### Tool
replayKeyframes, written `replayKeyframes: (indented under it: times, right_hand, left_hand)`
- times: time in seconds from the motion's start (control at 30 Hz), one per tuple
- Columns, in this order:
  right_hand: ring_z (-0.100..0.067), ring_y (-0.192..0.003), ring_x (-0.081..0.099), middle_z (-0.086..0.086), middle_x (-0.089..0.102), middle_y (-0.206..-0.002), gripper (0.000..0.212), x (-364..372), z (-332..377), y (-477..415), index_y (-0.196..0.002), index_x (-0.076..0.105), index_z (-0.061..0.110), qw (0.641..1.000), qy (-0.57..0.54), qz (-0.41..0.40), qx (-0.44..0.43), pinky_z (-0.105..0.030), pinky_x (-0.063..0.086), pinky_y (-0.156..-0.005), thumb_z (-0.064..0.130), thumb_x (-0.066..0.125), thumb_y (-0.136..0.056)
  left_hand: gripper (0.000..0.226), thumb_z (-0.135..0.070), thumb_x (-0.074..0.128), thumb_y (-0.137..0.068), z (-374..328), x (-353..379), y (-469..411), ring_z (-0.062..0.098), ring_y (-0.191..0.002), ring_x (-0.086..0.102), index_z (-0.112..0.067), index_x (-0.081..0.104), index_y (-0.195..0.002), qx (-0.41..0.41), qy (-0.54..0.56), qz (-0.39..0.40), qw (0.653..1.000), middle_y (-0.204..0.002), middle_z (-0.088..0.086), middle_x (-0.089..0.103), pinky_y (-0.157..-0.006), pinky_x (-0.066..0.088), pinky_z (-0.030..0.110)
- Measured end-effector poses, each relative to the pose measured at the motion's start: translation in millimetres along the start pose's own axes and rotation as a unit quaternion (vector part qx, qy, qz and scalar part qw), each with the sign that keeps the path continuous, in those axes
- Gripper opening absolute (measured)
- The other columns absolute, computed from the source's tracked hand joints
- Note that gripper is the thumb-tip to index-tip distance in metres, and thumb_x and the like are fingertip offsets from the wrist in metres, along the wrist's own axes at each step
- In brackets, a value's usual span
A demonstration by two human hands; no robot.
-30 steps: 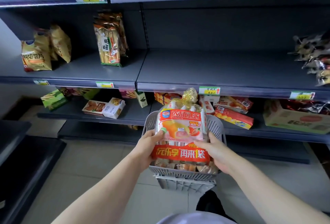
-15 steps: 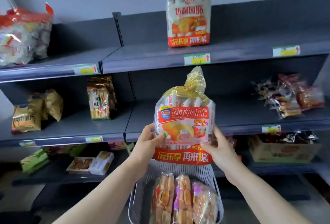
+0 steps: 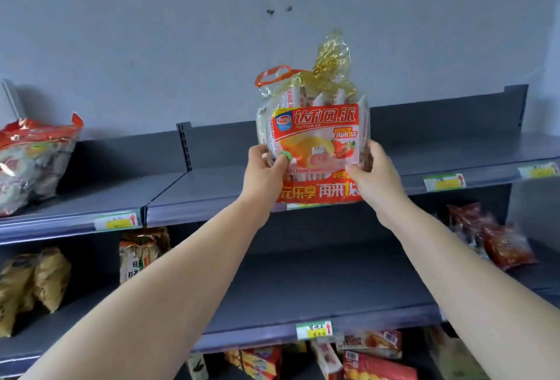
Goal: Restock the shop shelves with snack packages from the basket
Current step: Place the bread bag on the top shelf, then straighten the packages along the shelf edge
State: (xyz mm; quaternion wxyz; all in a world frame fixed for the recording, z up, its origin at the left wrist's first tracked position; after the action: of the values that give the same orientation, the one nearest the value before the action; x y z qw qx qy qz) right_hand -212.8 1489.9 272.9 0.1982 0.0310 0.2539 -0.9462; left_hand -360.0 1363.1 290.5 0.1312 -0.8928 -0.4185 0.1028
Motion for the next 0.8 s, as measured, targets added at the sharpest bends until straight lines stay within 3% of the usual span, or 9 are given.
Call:
replayKeyframes:
  times: [0.13,0.23,0.37,0.43,0.53,0.6,0.7,0.8]
  right_hand:
    - [-0.01,-0.102,0.057,0.005,0.053,-0.127,0.047,4,-1,-59,-0.144,0.038,0.029,0.999,0.043,-0.003,-0.018,-0.022,0.049,-0.069,0.029,0.053,-0.1]
    - [-0.018,-0.108,0.06,0.002,0.057,-0.129,0.049,12,-19,-88,-0.146,0.034,0.031,0.991,0.134,0.02,-0.022,-0.035,0.056,-0.082,0.035,0.049,-0.1]
    - [-0.025,-0.102,0.062,-0.003,0.059,-0.125,0.069,28,-51,-103,-0.156,-0.002,0.028,0.957,0.274,0.088,0.021,-0.05,0.054,-0.087,0.033,0.042,-0.102]
    - [-0.024,-0.099,0.063,-0.005,0.059,-0.124,0.07,34,-59,-108,-0.156,-0.007,0.024,0.957,0.278,0.087,0.013,-0.052,0.053,-0.087,0.033,0.039,-0.103]
    - [-0.024,-0.107,0.061,-0.006,0.054,-0.134,0.071,38,-67,-111,-0.156,-0.005,0.021,0.963,0.261,0.072,-0.008,-0.051,0.054,-0.088,0.034,0.041,-0.103]
    - [-0.027,-0.123,0.053,-0.008,0.045,-0.145,0.072,37,-72,-108,-0.156,-0.002,0.02,0.965,0.253,0.059,-0.02,-0.052,0.051,-0.094,0.035,0.043,-0.102]
    - [-0.029,-0.146,0.026,-0.01,0.025,-0.159,0.072,35,-72,-98,-0.156,0.001,0.015,0.96,0.274,0.042,-0.046,-0.051,0.036,-0.112,0.033,0.045,-0.102]
    - [-0.029,-0.151,0.009,-0.013,0.015,-0.162,0.07,33,-66,-79,-0.156,0.006,0.012,0.949,0.304,0.022,-0.081,-0.049,0.022,-0.119,0.032,0.046,-0.102]
  left_hand:
    - [0.036,-0.033,0.049,-0.102,-8,22,-52,0.011,-0.091,0.067,-0.029,0.041,-0.136,0.021,-0.021,-0.019,0.999,-0.118,-0.004,0.063,-0.07,0.057,0.031]
    - [0.036,-0.029,0.049,-0.102,3,33,-83,0.012,-0.088,0.065,-0.026,0.041,-0.137,0.018,-0.091,-0.036,0.995,-0.117,0.0,0.063,-0.066,0.055,0.03]
    - [0.04,-0.049,0.041,-0.1,37,37,-105,0.024,-0.098,0.064,-0.029,0.038,-0.135,-0.035,-0.235,-0.03,0.971,-0.115,0.001,0.063,-0.084,0.055,0.041]
    - [0.043,-0.057,0.036,-0.098,47,37,-110,0.025,-0.1,0.065,-0.035,0.035,-0.135,-0.027,-0.274,-0.044,0.96,-0.108,-0.004,0.063,-0.098,0.049,0.051]
    - [0.042,-0.048,0.038,-0.099,52,39,-109,0.027,-0.107,0.064,-0.033,0.032,-0.138,-0.015,-0.29,-0.07,0.954,-0.106,-0.008,0.061,-0.107,0.038,0.059]
    - [0.038,-0.044,0.043,-0.098,54,41,-104,0.026,-0.111,0.062,-0.034,0.032,-0.133,0.008,-0.276,-0.084,0.957,-0.111,-0.01,0.06,-0.106,0.039,0.06]
    - [0.04,-0.045,0.049,-0.094,55,40,-96,0.024,-0.114,0.061,-0.035,0.034,-0.129,0.042,-0.254,-0.092,0.962,-0.127,-0.007,0.058,-0.1,0.046,0.056]
    - [0.045,-0.04,0.051,-0.095,51,37,-85,0.022,-0.115,0.058,-0.028,0.037,-0.136,0.055,-0.259,-0.094,0.96,-0.133,-0.003,0.054,-0.091,0.053,0.049]
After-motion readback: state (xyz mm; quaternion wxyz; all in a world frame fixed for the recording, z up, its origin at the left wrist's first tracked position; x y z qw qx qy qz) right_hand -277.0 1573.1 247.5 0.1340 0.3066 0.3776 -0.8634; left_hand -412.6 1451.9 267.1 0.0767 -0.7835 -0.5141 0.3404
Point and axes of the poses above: each hand's wrist, its own y-axis away from the middle knuckle, its own x-axis out of the palm, z = x × y, the point moved 3 cm from there along -y, towards the middle knuckle
